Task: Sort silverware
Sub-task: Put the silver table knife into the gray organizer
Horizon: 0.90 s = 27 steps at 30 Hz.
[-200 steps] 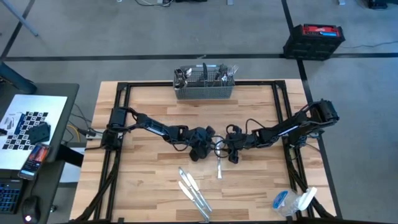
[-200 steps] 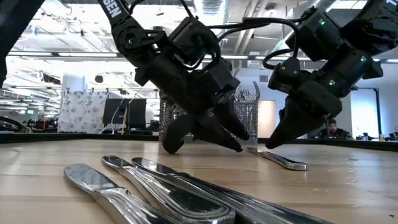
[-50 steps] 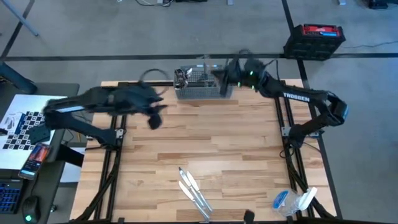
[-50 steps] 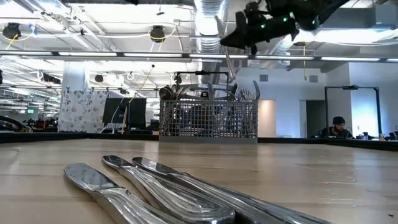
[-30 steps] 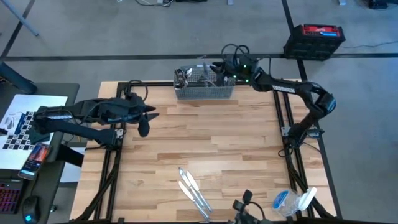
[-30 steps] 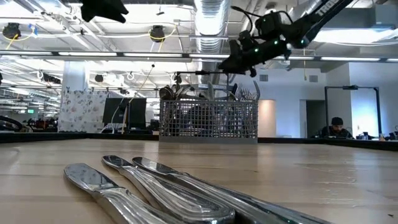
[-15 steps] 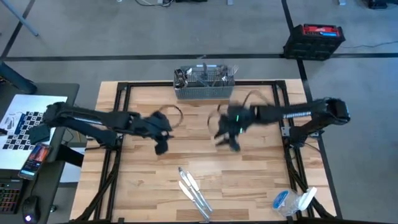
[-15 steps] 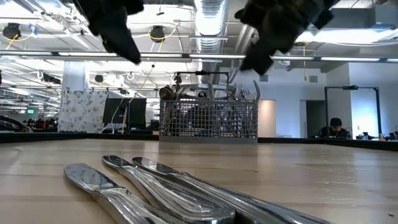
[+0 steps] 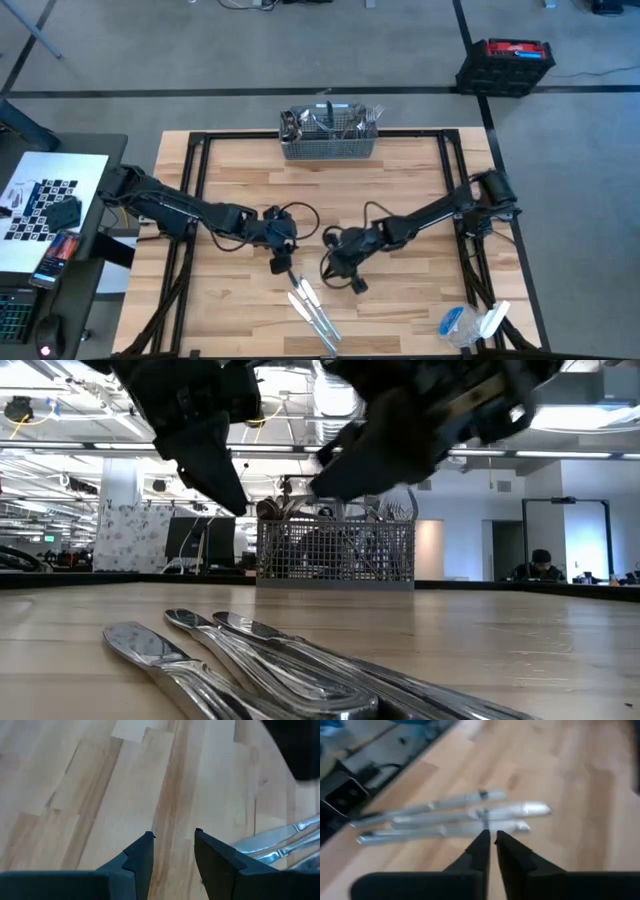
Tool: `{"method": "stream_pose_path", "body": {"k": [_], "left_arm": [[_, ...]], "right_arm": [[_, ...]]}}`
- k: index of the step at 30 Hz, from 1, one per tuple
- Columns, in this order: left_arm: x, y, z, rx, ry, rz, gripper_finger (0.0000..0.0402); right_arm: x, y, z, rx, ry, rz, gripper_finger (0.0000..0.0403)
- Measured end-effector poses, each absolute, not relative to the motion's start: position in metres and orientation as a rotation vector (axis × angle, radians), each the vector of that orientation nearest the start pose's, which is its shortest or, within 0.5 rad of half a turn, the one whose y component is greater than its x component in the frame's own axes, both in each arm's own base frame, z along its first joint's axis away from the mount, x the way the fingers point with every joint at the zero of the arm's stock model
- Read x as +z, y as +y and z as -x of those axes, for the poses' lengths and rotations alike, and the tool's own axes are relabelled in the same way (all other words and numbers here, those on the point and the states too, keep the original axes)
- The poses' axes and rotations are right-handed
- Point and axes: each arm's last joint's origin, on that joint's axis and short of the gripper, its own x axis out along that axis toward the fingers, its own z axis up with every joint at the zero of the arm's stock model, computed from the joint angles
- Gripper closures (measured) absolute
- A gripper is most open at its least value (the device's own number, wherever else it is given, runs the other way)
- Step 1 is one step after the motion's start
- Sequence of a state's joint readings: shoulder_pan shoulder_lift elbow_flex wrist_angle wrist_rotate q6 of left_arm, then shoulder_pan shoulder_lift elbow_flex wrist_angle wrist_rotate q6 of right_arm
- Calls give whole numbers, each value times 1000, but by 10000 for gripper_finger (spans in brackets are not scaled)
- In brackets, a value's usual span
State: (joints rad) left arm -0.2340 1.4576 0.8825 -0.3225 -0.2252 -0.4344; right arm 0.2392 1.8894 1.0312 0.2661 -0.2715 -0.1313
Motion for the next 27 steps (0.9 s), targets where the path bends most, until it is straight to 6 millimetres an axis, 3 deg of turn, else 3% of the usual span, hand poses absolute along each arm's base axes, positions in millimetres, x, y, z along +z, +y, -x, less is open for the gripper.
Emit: {"method": "stream_pose_path", "body": {"k": [5, 9, 27], "left_arm": [[208, -62, -281, 199, 856, 215, 276], [208, -65, -280, 200, 853, 231, 276], [208, -75, -278, 199, 844, 266, 276]], "right_arm": [[137, 118, -402, 584, 571, 120, 401], [117, 130, -409, 595, 629, 91, 402], [96, 124, -413, 477, 708, 63, 403]]}}
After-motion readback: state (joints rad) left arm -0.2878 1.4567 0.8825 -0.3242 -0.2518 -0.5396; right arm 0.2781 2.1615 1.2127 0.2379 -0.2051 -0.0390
